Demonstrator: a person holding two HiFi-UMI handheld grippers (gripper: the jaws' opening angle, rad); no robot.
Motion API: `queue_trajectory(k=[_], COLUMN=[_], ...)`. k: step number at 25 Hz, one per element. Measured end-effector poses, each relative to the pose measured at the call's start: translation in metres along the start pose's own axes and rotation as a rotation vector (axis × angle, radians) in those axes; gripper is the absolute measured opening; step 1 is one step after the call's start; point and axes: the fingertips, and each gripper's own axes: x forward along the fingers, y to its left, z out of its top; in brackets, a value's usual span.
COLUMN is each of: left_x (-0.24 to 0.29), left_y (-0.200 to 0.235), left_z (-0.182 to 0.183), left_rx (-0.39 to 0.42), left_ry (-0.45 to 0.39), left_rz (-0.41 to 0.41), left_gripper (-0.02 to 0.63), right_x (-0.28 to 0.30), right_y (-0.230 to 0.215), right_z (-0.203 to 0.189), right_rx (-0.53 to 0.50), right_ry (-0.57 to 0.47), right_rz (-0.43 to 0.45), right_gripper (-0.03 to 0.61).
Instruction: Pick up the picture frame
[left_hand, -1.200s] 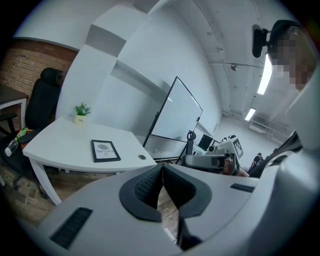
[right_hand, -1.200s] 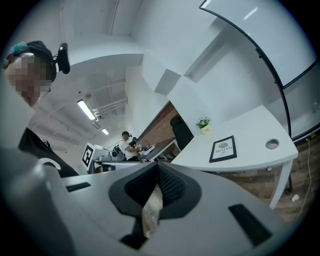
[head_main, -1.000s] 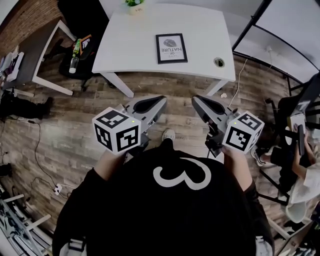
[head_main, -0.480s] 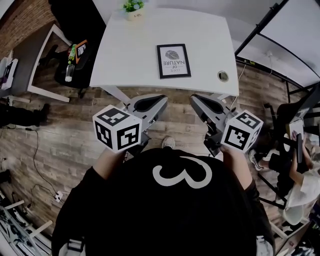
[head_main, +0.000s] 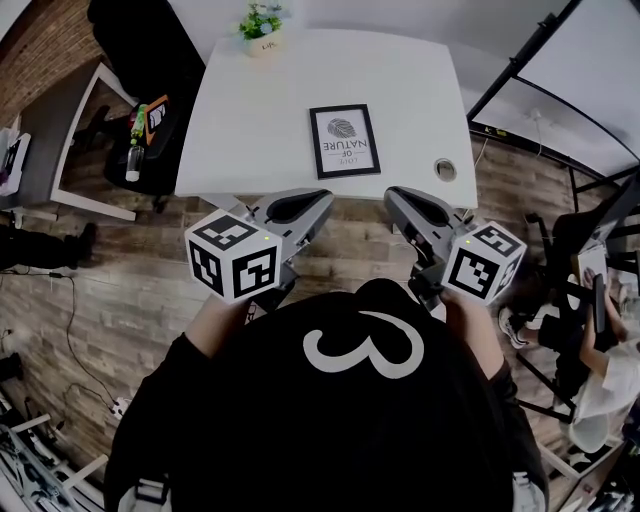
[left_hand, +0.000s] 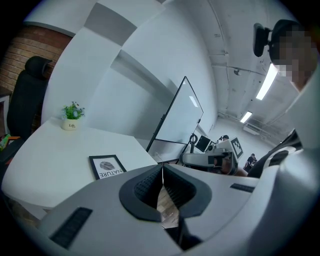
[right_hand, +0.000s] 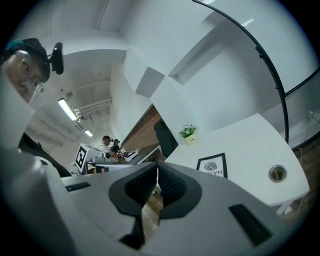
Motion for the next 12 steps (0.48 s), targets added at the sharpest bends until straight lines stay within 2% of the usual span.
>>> queue_trajectory(k=[12], left_x=[0.026], left_y=[0.026], left_z=[0.017], left_rx=[-0.025], left_ry=[-0.003], left_rz=[0.029], left_gripper=[0.017], right_x=[0.017], right_y=[-0.033], right_z=[0.017], right_rx=[0.003], right_ry=[0.016], right_rz=[0.015], right_gripper=[0.025])
